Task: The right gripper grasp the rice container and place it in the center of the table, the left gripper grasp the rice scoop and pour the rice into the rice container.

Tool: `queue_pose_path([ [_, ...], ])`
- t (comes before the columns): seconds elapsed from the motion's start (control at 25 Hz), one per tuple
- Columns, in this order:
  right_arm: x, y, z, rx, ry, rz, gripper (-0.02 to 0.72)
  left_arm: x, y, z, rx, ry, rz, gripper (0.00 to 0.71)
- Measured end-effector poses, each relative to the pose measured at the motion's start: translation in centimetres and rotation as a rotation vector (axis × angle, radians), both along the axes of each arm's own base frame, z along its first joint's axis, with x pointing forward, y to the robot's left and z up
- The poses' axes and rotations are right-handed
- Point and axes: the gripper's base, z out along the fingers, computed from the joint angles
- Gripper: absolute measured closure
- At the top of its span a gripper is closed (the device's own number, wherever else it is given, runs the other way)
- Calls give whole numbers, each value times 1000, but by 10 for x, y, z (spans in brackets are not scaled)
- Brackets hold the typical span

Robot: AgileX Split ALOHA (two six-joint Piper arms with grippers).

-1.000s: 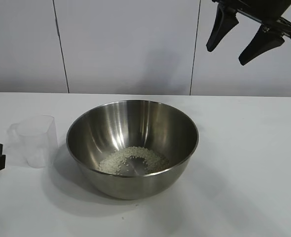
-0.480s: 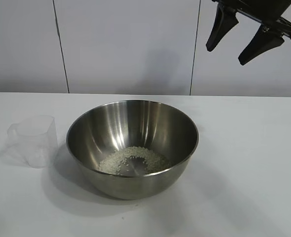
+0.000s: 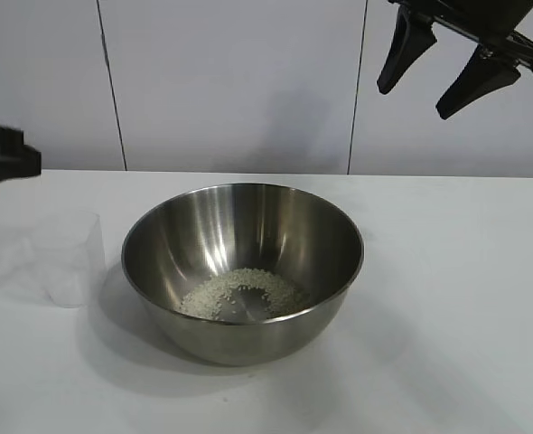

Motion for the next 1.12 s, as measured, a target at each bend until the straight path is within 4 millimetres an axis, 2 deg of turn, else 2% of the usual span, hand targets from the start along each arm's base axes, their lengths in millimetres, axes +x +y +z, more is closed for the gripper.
queue_pose_path([
  [0.2, -1, 2, 1, 27, 11, 5, 208, 27, -26, 76, 112, 32, 73, 329],
  [0.28, -2, 4, 1, 43, 13, 17, 208, 35, -42, 94, 166, 82, 66, 329],
  [0.36, -2, 6, 2, 61, 17, 28, 208, 45, -59, 108, 145, 158, 38, 329],
  [0.48, -3, 8, 2, 84, 23, 33, 208, 62, -80, 106, 88, 318, -43, 329],
  [0.56, -4, 8, 2, 91, 29, 40, 208, 74, -90, 94, 48, 414, -97, 329],
  [0.68, -6, 9, 2, 96, 54, 60, 208, 87, -95, 78, 0, 516, -125, 329],
  [0.8, -8, 10, 2, 102, 70, 71, 208, 90, -96, 71, 2, 560, -132, 329],
  [1.12, -13, 23, 2, 127, 98, 116, 208, 89, -98, 98, -4, 570, -156, 325],
])
